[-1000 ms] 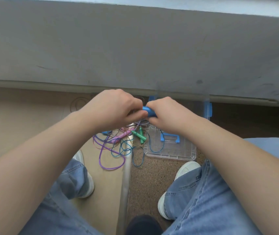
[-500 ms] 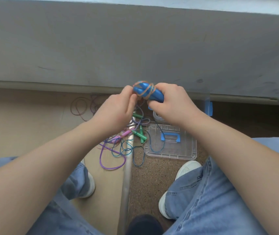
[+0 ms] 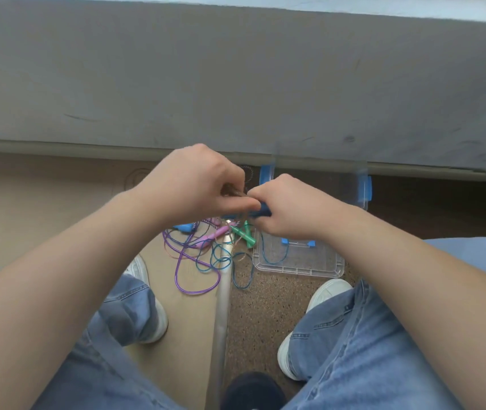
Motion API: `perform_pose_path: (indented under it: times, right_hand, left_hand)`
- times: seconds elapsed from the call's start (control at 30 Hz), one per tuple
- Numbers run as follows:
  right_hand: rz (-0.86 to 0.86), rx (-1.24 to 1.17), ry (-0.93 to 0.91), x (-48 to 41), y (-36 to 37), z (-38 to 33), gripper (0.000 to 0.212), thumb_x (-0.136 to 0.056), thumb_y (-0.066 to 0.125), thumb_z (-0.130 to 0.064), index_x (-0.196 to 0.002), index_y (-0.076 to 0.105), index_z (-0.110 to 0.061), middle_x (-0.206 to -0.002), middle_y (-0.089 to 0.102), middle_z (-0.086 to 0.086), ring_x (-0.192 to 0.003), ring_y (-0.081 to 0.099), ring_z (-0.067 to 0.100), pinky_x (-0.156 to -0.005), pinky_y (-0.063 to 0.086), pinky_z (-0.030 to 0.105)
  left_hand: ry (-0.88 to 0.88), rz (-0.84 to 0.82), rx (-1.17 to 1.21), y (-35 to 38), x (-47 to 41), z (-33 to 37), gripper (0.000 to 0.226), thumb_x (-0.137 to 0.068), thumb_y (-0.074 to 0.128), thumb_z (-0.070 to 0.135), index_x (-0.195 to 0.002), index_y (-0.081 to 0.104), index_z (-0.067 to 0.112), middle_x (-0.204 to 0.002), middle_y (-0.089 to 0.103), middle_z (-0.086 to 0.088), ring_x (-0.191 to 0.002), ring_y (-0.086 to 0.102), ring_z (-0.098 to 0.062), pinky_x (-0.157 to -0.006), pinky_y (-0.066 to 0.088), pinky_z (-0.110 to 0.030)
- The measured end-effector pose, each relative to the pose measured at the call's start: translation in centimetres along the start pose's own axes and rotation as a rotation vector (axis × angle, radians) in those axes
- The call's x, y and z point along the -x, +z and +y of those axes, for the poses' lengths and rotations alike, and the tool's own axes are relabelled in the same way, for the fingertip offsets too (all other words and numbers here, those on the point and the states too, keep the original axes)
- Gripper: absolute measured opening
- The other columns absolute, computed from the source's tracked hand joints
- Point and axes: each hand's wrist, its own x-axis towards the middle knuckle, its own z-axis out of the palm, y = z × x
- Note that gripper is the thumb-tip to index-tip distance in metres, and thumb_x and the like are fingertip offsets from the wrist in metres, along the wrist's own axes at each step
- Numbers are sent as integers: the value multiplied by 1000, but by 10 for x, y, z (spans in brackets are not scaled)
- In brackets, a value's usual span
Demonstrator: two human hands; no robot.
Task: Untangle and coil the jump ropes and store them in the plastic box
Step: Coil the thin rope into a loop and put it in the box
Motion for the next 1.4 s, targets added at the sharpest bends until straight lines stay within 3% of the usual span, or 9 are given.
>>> perform_pose_path:
  times: [0.27,0.43,0.53,0.63,0.83,0.97,1.07,1.27,1.4]
  right_hand:
    - [256,-368,-160,7,-5,-9,16,-69,67,-20,-63,53,-15,-52,39,0,-53,32,10,-51,34,27]
    - [514,-377,282,-5,-18,12,15,-73,63,-27,-67,51,-18,-61,53,2,-62,55,24,-57,42,33]
    - [378,-62,421,-10,-17,35,13,-80,61,-23,-79,52,-14,-78,56,8,-84,59,37,-67,40,34]
    - [132,80,321,-10,-3,28,12,-82,59,-24,-81,48,-19,-87,63,12,-94,62,38,-69,40,34]
    - [-92,153,-29,4,4,-7,14,-83,61,-29,-85,58,-15,-66,50,-2,-63,49,22,-58,39,31]
    - [-24,-67,-48,8,-4,-8,14,-79,69,-28,-78,60,-18,-60,53,-5,-56,49,9,-56,39,26]
    - [163,-150,10,3,-4,-4,16,-77,71,-30,-80,61,-17,-66,58,-2,-63,56,19,-59,41,30]
    - [307,-108,299,-9,5,20,23,-76,66,-34,-86,51,-19,-85,65,8,-79,58,34,-65,44,34]
    - [305,-38,447,-10,1,32,26,-78,64,-33,-91,54,-13,-87,62,12,-85,59,40,-68,46,36]
  left_hand:
    - [-485,-67,818,30,2,4,52,-103,40,42,-59,47,14,-51,40,8,-48,34,-9,-50,30,-28]
    - [-501,-75,541,41,6,19,39,-104,36,36,-74,58,27,-56,55,4,-49,48,-7,-54,36,-29]
    - [-184,-180,309,36,12,30,35,-100,36,44,-77,49,20,-59,53,4,-56,49,-16,-57,40,-35]
    - [14,-93,108,28,7,35,38,-97,36,48,-69,35,22,-58,37,6,-55,38,-23,-52,39,-36]
    - [-255,32,53,9,-3,-2,53,-80,39,75,-79,65,29,-68,56,10,-70,57,-20,-62,47,-33]
    - [-494,14,250,17,2,-17,36,-91,59,54,-72,65,24,-57,57,10,-60,54,-8,-59,39,-30]
    - [-619,-151,278,28,5,-10,41,-100,50,37,-66,53,15,-57,52,-1,-62,49,-23,-54,33,-33]
    - [-538,-181,301,47,9,27,22,-105,33,30,-100,53,22,-80,62,-5,-77,58,-32,-65,36,-35]
    - [-296,-244,190,39,8,34,32,-101,37,39,-83,54,19,-63,54,1,-68,55,-28,-59,39,-37]
